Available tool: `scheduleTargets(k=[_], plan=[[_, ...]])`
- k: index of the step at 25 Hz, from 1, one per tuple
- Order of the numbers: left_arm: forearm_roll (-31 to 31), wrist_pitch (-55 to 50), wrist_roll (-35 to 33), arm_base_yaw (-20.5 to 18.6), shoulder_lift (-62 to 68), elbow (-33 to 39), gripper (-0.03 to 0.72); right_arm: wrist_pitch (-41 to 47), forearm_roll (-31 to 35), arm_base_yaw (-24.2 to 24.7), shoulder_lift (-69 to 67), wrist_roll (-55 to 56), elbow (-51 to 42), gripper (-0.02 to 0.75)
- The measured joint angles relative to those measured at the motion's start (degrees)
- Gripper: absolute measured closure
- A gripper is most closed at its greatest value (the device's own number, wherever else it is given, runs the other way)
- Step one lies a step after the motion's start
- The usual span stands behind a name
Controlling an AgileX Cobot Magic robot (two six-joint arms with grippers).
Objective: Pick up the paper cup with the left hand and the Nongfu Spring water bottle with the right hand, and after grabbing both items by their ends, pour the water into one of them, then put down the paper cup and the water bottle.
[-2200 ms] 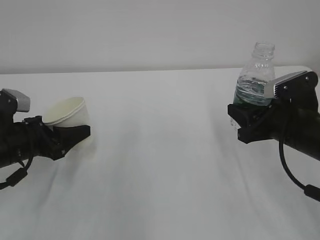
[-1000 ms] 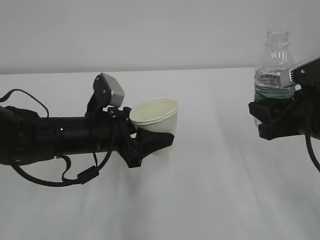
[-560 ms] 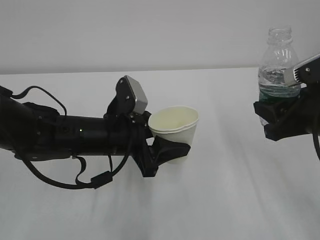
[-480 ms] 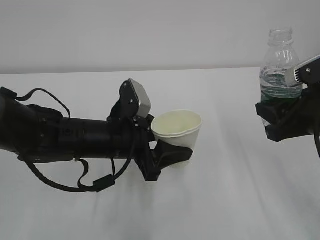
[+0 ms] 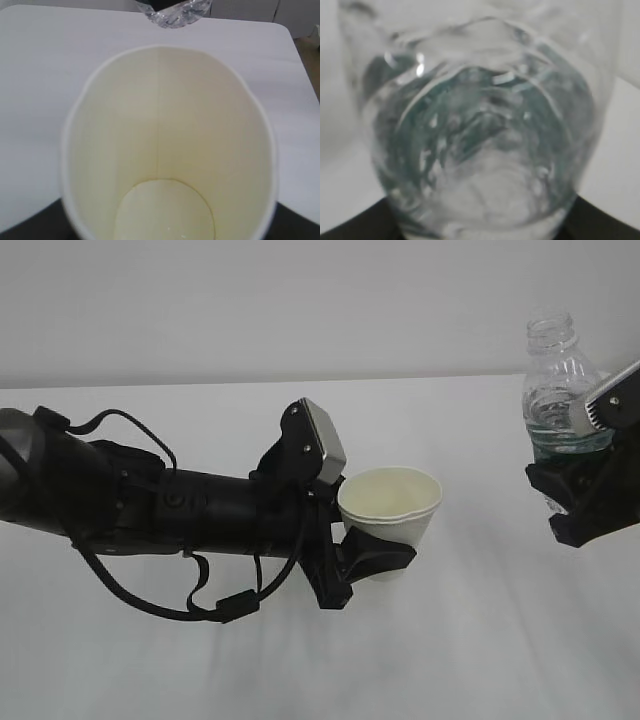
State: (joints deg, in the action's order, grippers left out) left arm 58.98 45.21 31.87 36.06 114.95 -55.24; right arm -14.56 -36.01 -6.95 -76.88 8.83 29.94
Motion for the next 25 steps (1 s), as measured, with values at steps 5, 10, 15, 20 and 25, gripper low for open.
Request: scheduleTargets(k=[5, 10, 15, 20, 25], plan=[[0.0, -1.1, 0.0, 0.0, 0.1, -0.7, 0.27, 3.0, -4.0, 0.0, 0.4, 0.0, 0.0, 0.365], [0.0, -0.9, 0.0, 0.6, 2.7, -0.9, 0.27, 4.5, -8.0, 0.0, 0.4, 0.0, 0.0, 0.365], [-1.6, -0.1, 0.0, 2.7, 3.6, -1.4, 0.27, 6.1, -12.1, 0.0, 0.4, 0.0, 0.0, 0.365], [-2.1, 0.3, 0.1, 3.0, 4.2, -2.6, 0.27, 6.3, -13.8, 0.0, 0.4, 0.0, 0.0, 0.365], [-2.3, -0.2, 0.1, 3.7, 4.2, -6.1, 0.27, 6.3, -15.2, 0.0, 0.4, 0.0, 0.0, 0.365]])
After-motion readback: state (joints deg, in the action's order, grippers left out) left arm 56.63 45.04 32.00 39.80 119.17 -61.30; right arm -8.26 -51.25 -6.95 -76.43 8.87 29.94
